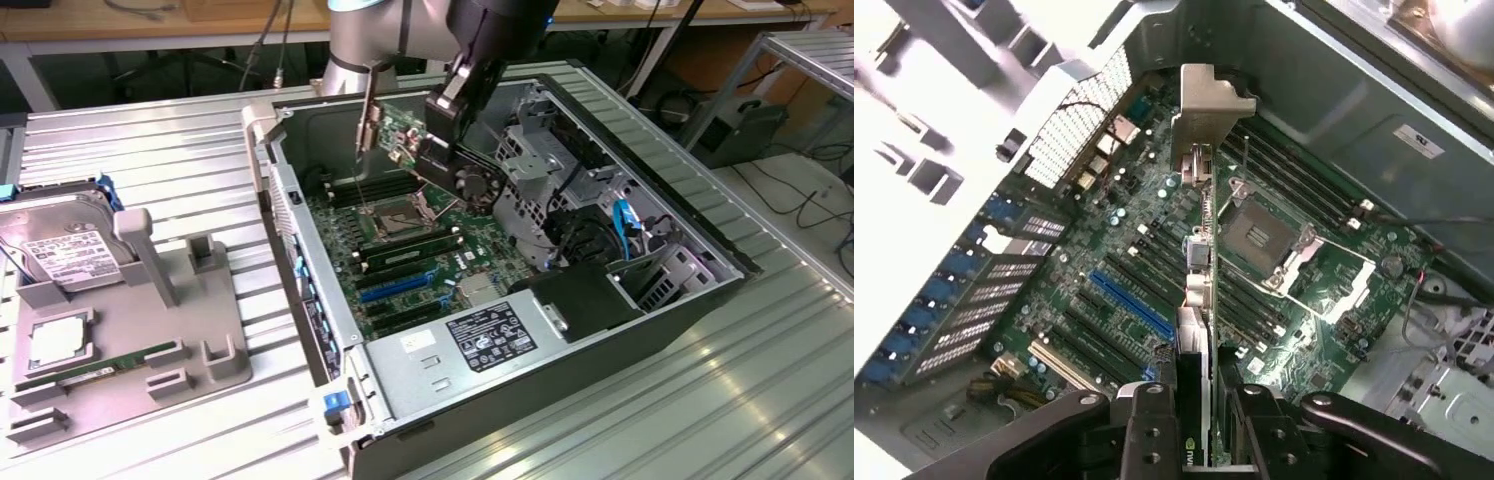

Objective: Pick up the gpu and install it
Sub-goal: 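Insert the gpu into the slot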

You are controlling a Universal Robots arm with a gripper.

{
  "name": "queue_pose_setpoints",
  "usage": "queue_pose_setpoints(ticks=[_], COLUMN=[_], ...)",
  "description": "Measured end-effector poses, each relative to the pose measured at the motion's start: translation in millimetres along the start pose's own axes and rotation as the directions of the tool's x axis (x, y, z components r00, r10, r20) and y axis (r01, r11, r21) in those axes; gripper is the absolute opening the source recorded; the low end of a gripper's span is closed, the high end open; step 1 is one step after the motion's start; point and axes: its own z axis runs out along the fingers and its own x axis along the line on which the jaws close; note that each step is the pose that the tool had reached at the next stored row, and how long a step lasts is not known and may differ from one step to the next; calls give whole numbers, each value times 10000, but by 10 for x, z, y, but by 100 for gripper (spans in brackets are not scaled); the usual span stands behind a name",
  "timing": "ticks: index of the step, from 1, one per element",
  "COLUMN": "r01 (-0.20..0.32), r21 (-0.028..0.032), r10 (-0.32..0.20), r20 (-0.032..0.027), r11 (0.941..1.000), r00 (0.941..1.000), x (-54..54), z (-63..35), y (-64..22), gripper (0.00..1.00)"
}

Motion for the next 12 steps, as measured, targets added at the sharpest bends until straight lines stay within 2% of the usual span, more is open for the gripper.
queue_pose_setpoints(ticks=[2,5,9,12], r01=[347,1008,1773,2358], r21=[7,19,30,36], r10=[-347,-1008,-1772,-2357], r20=[-33,-95,-166,-220], r11=[9994,9949,9842,9718], r00=[9994,9949,9840,9716], x=[0,0,0,0], z=[0,1,2,3], y=[0,0,0,-1], gripper=[26,26,26,26])
